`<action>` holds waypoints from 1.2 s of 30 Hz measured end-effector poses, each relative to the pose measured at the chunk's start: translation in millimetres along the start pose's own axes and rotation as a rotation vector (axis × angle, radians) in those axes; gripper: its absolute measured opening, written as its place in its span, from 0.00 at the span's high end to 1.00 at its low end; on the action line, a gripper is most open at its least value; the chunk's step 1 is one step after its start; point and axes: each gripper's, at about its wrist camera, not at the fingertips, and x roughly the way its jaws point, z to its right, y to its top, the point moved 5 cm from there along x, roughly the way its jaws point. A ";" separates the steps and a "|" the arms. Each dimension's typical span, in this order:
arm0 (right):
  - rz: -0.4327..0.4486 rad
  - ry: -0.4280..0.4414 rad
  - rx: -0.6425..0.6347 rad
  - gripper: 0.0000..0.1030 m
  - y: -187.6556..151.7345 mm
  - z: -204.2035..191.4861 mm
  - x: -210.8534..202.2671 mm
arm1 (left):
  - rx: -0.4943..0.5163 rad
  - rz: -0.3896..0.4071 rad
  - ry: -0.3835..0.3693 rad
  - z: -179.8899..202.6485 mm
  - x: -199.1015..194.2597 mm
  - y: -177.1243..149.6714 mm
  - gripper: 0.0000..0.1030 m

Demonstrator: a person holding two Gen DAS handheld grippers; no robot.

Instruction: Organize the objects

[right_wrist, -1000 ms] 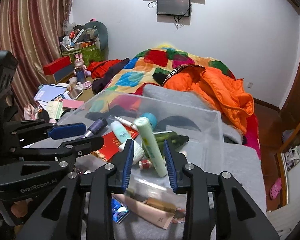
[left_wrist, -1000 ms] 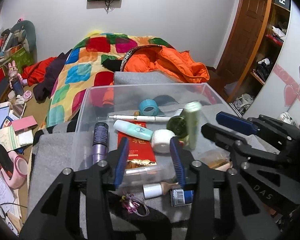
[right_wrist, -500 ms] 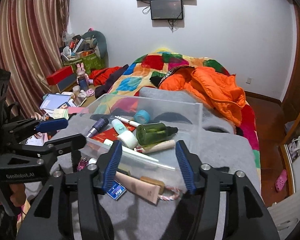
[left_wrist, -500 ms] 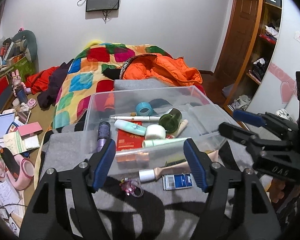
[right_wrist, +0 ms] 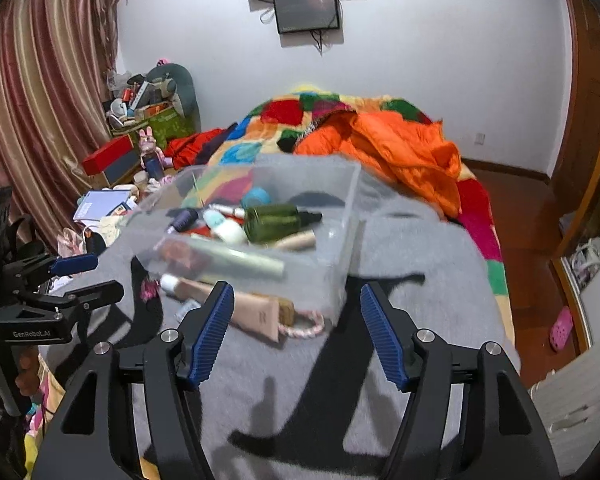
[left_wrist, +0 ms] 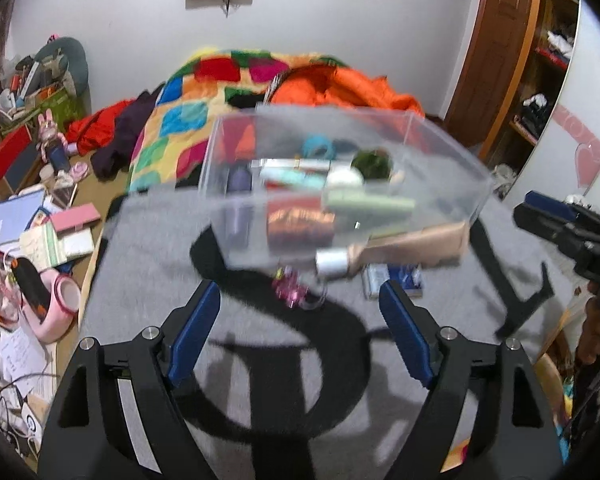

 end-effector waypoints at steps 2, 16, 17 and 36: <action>-0.023 0.004 0.015 0.39 -8.8 4.0 4.7 | -0.006 -0.025 -0.004 -2.0 8.1 -8.5 0.20; -0.120 0.104 0.022 0.45 -22.3 -16.5 51.3 | -0.013 -0.114 -0.014 0.9 53.7 1.0 0.65; -0.124 0.104 0.014 0.51 -22.3 -18.9 54.1 | -0.016 -0.117 -0.015 0.9 55.4 0.1 0.69; -0.100 0.172 -0.014 0.90 -37.8 -24.5 18.3 | -0.038 -0.066 -0.066 -0.8 12.1 -39.0 0.77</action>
